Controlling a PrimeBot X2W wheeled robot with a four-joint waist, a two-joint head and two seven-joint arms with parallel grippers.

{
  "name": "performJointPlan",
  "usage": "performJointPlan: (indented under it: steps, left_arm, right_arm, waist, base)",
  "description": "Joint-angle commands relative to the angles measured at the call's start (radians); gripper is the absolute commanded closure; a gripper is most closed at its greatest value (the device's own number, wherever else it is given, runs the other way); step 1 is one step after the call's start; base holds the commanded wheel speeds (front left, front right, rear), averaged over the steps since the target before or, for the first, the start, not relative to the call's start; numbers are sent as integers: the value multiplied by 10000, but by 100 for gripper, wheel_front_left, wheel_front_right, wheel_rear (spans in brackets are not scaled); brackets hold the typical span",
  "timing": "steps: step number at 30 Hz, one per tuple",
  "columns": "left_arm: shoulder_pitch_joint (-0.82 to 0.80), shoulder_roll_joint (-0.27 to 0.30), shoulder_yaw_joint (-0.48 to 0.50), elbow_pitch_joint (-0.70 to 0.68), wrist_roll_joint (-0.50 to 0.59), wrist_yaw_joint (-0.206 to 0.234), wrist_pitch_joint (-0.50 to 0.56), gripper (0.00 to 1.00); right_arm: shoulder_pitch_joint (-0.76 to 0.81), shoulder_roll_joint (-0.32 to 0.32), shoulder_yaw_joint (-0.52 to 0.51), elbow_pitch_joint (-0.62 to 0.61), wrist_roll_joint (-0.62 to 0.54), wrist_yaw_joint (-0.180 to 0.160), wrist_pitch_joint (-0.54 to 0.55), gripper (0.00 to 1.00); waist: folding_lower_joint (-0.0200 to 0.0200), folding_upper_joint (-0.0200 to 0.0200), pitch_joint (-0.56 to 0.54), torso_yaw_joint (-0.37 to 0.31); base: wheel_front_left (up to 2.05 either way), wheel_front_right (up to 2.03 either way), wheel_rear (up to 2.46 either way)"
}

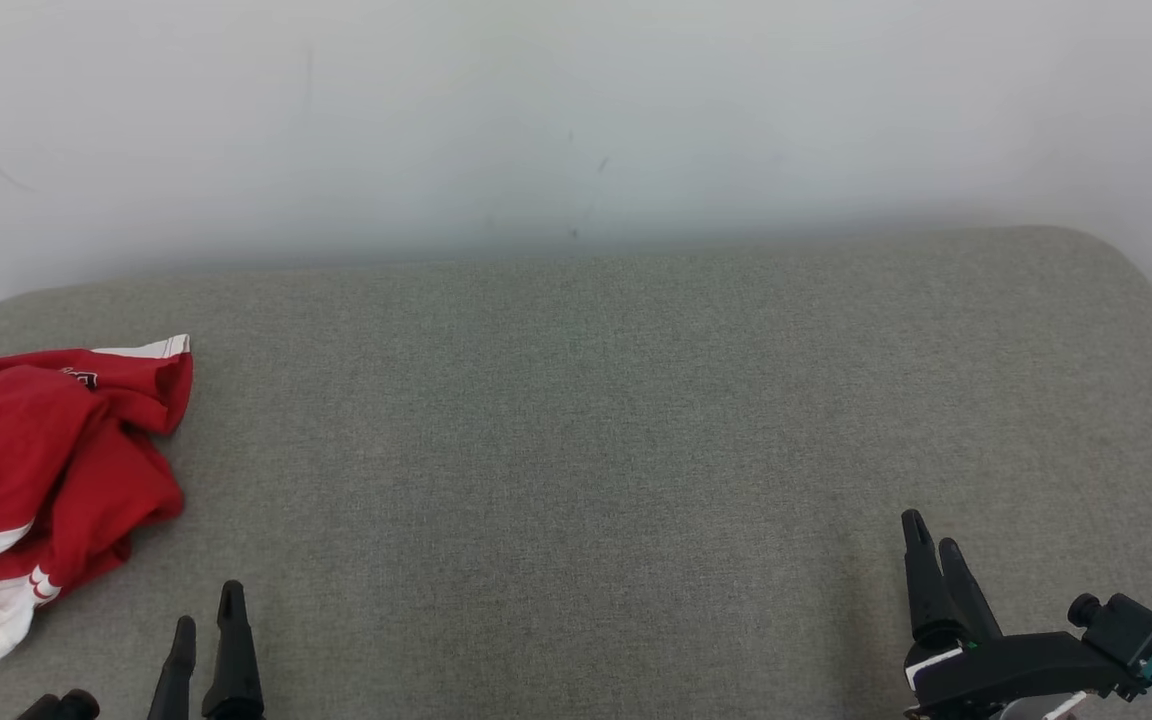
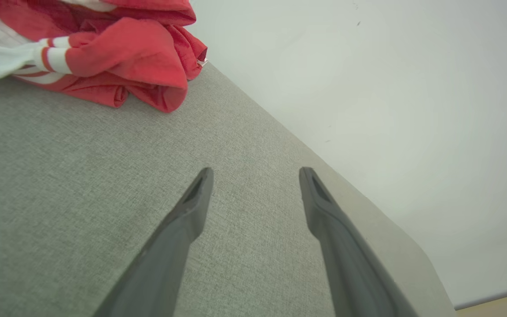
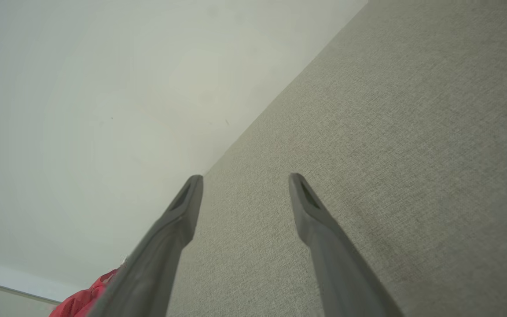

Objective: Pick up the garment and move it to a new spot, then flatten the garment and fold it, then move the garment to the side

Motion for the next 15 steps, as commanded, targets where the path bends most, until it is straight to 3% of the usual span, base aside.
performJointPlan:
  steps: [1,15]
  left_arm:
    - [-14,48,23,-116,304,-8,-76,0]
    - [-127,62,-51,2,2300,-17,-522,0]
  right_arm:
    - [-10,-87,53,-66,-236,-8,-80,0]
    - [-237,-192,345,219,-1873,-11,-525,0]
  waist:
    - [0,0,5,0]
    - [0,0,55,-29]
  base:
    - [0,0,0]
    - [0,0,0]
